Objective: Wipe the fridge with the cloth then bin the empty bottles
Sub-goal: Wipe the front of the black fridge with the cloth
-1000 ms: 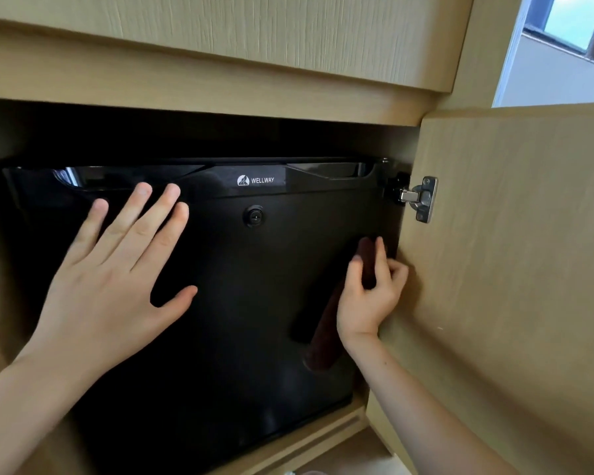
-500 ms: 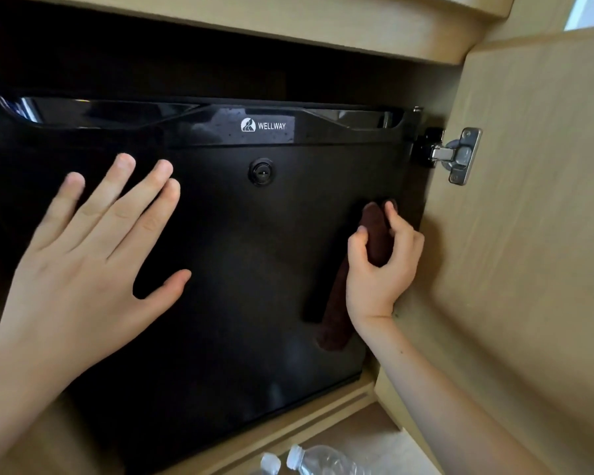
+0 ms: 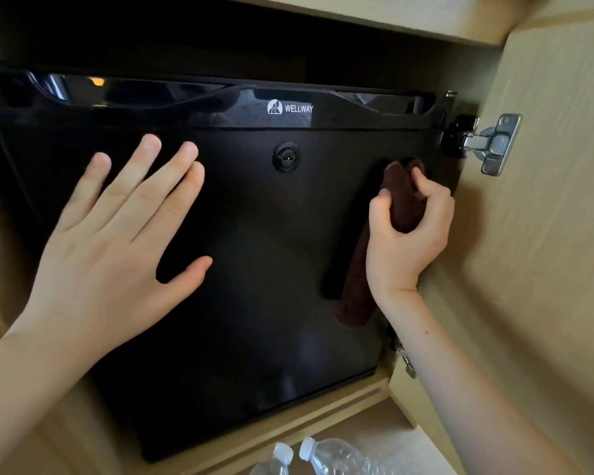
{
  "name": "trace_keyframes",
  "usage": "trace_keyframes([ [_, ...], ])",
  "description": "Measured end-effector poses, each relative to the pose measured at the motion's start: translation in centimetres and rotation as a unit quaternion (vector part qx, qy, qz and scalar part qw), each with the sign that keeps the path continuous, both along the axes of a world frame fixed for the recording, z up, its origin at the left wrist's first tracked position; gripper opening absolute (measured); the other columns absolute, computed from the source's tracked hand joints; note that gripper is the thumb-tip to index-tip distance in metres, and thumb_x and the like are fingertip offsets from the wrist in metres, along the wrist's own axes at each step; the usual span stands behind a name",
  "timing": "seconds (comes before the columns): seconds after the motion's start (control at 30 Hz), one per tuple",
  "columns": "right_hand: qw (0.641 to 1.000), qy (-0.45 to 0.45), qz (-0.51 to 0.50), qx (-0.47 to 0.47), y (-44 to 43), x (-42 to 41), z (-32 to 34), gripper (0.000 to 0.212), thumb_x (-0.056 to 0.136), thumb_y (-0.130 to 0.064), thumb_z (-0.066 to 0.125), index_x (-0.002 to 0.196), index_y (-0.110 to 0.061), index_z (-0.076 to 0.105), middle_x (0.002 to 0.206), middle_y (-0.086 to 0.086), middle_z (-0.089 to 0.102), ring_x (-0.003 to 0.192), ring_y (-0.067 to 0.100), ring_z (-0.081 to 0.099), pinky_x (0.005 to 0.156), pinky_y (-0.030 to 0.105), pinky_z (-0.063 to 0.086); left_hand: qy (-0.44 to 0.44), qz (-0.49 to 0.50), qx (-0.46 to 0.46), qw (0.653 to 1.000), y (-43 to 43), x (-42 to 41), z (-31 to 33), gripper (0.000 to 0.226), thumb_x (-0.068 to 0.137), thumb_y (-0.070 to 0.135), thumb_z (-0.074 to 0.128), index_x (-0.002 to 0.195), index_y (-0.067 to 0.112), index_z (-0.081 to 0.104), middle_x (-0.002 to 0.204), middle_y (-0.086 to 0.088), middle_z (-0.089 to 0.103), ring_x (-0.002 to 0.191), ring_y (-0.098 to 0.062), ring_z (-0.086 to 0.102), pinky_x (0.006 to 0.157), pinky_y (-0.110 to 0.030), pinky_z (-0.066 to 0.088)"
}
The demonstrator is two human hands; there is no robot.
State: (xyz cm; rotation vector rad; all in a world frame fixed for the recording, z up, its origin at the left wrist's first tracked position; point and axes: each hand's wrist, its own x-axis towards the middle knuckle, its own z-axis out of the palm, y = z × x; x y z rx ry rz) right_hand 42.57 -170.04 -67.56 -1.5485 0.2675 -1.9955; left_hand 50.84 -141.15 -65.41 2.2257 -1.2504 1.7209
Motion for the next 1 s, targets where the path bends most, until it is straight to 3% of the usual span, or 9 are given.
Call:
trace_keyframes([
  [0.13, 0.998, 0.055, 0.008, -0.027, 0.7, -0.6, -5.3, 0.031, 0.084, -0.014, 0.07, 0.11, -0.001, 0.062, 0.103, -0.001, 0.053, 0.099, -0.006, 0.051, 0.088, 0.009, 0.038, 0.002, 0.006, -0.004, 1.0, -0.1, -0.4, 0.1, 0.082, 0.088, 0.05, 0.051, 0.156, 0.012, 0.026, 0.165, -0.002, 0.022, 0.152, -0.026, 0.019, 0.123, -0.047, 0.008],
  [0.23, 0.992, 0.115, 0.051, -0.013, 1.6, -1.4, -8.6, 0.034, 0.085, -0.02, 0.07, 0.111, 0.0, 0.059, 0.104, 0.001, 0.051, 0.094, 0.003, 0.055, 0.08, 0.017, 0.049, 0.007, 0.013, -0.003, 1.0, -0.1, -0.8, 0.3, 0.081, 0.089, 0.05, 0.051, 0.156, 0.012, 0.026, 0.165, -0.002, 0.021, 0.153, -0.026, 0.018, 0.124, -0.047, 0.008],
  [0.3, 0.991, 0.118, 0.067, -0.011, 1.7, -1.5, -7.5, 0.034, 0.085, -0.018, 0.07, 0.111, -0.001, 0.058, 0.104, 0.001, 0.05, 0.094, 0.006, 0.056, 0.079, 0.019, 0.05, 0.009, 0.017, -0.004, 1.0, -0.1, -1.1, 0.4, 0.081, 0.089, 0.049, 0.051, 0.156, 0.012, 0.026, 0.165, -0.002, 0.021, 0.153, -0.025, 0.017, 0.124, -0.046, 0.008],
  [0.43, 0.996, 0.074, 0.044, -0.03, 2.5, -0.6, -1.6, 0.031, 0.083, -0.015, 0.069, 0.11, -0.002, 0.06, 0.1, 0.003, 0.05, 0.091, -0.006, 0.049, 0.082, 0.009, 0.038, 0.011, 0.032, 0.0, 0.999, -0.2, -1.6, 0.5, 0.082, 0.089, 0.049, 0.051, 0.157, 0.012, 0.024, 0.166, -0.002, 0.02, 0.154, -0.023, 0.015, 0.124, -0.045, 0.006],
  [0.53, 0.998, 0.053, 0.039, -0.024, 3.9, 0.0, 0.1, 0.028, 0.084, -0.015, 0.07, 0.108, -0.002, 0.063, 0.098, 0.009, 0.054, 0.087, 0.0, 0.049, 0.079, 0.013, 0.04, 0.012, 0.034, -0.002, 0.999, -0.2, -1.8, 0.4, 0.08, 0.09, 0.047, 0.051, 0.156, 0.01, 0.026, 0.165, -0.004, 0.021, 0.154, -0.023, 0.014, 0.125, -0.045, 0.005],
  [0.7, 0.967, 0.109, 0.04, -0.225, 5.8, 0.3, -5.1, 0.035, 0.083, -0.015, 0.074, 0.116, -0.004, 0.066, 0.103, 0.011, 0.056, 0.089, 0.024, 0.058, 0.08, 0.028, 0.049, 0.022, 0.041, 0.006, 0.999, -0.1, -2.5, 0.0, 0.075, 0.092, 0.042, 0.053, 0.155, 0.01, 0.028, 0.164, -0.004, 0.024, 0.154, -0.023, 0.013, 0.125, -0.045, 0.006],
  [0.87, 0.903, 0.157, 0.052, -0.397, 7.0, 0.4, -11.3, 0.039, 0.085, -0.023, 0.075, 0.12, -0.014, 0.062, 0.09, 0.013, 0.066, 0.074, 0.026, 0.059, 0.064, 0.039, 0.05, 0.054, 0.053, 0.045, 0.996, 0.7, -3.0, -1.8, 0.074, 0.093, 0.038, 0.053, 0.156, 0.011, 0.026, 0.165, -0.003, 0.021, 0.154, -0.022, 0.013, 0.125, -0.044, 0.006],
  [0.93, 0.878, 0.183, 0.07, -0.436, 7.1, 0.2, -12.8, 0.039, 0.086, -0.024, 0.074, 0.121, -0.015, 0.061, 0.087, 0.013, 0.069, 0.072, 0.025, 0.061, 0.063, 0.037, 0.051, 0.076, 0.059, 0.082, 0.992, 1.1, -3.6, -3.3, 0.074, 0.092, 0.035, 0.053, 0.156, 0.01, 0.025, 0.166, -0.003, 0.018, 0.154, -0.021, 0.011, 0.126, -0.043, 0.005],
  [1.0, 0.877, 0.206, 0.104, -0.422, 7.4, -0.3, -13.2, 0.033, 0.087, -0.022, 0.074, 0.118, -0.013, 0.068, 0.087, 0.012, 0.069, 0.074, 0.025, 0.063, 0.065, 0.036, 0.052, 0.094, 0.067, 0.134, 0.984, 1.6, -4.1, -5.1, 0.074, 0.092, 0.032, 0.052, 0.156, 0.009, 0.023, 0.166, -0.003, 0.014, 0.154, -0.021, 0.009, 0.126, -0.042, 0.003],
])
